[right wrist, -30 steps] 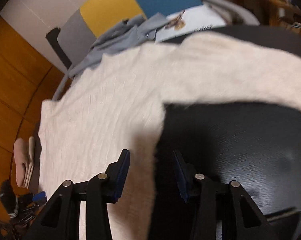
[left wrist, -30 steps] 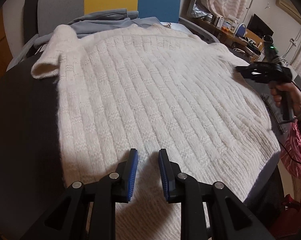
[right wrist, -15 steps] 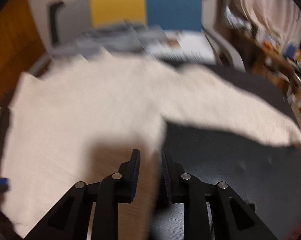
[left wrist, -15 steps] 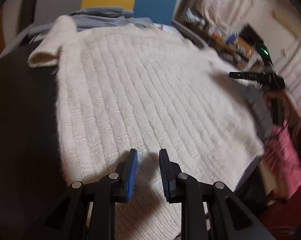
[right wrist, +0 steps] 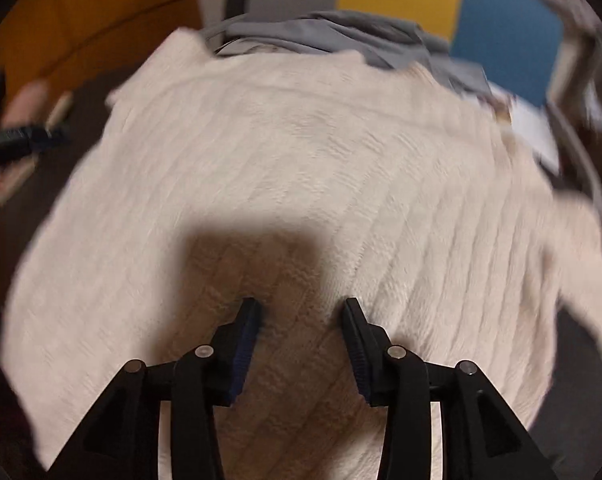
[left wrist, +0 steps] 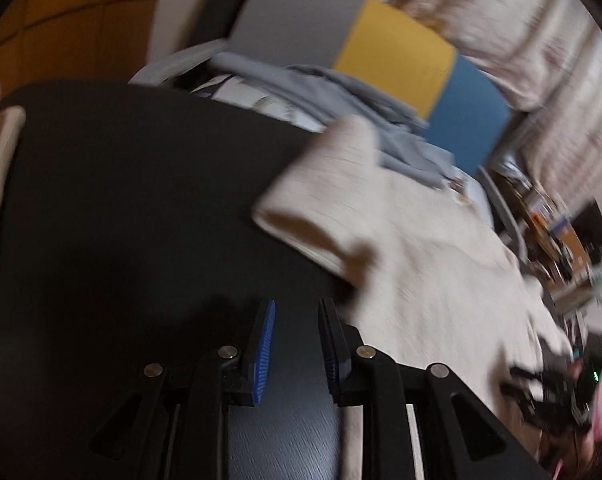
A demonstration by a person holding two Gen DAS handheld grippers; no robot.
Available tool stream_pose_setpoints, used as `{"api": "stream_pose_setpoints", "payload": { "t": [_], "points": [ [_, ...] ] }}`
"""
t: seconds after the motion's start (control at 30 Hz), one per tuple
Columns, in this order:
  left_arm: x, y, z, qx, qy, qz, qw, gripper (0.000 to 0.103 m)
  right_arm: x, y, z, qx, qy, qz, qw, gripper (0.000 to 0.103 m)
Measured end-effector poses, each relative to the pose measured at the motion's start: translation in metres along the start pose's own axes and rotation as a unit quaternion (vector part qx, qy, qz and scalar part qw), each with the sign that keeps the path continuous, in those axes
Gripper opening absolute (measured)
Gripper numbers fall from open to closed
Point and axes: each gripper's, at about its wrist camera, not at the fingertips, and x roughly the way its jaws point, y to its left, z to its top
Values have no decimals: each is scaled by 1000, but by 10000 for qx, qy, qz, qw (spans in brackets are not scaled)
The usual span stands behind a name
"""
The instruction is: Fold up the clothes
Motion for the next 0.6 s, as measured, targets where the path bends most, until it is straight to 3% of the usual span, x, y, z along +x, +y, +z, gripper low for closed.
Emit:
{"api": "stream_pose_setpoints", "payload": {
  "t": [0.1, 0.23, 0.47, 0.6],
  "points": [
    [29, 1, 17, -231, 179, -142, 9995, 22, 1, -5, 0, 26, -17, 40, 10000, 42],
    [57, -5, 26, -158, 150, -237, 9995, 22, 7, -16, 1, 78, -53, 161, 9998, 43],
    [71, -6, 33, -110, -207, -658, 9976, 25, 3, -7, -13, 156, -259, 173, 9994, 43],
    [68, -7, 29, 134, -307, -539, 9980, 24, -6, -2, -17, 156, -233, 127, 9995, 43]
  ]
}}
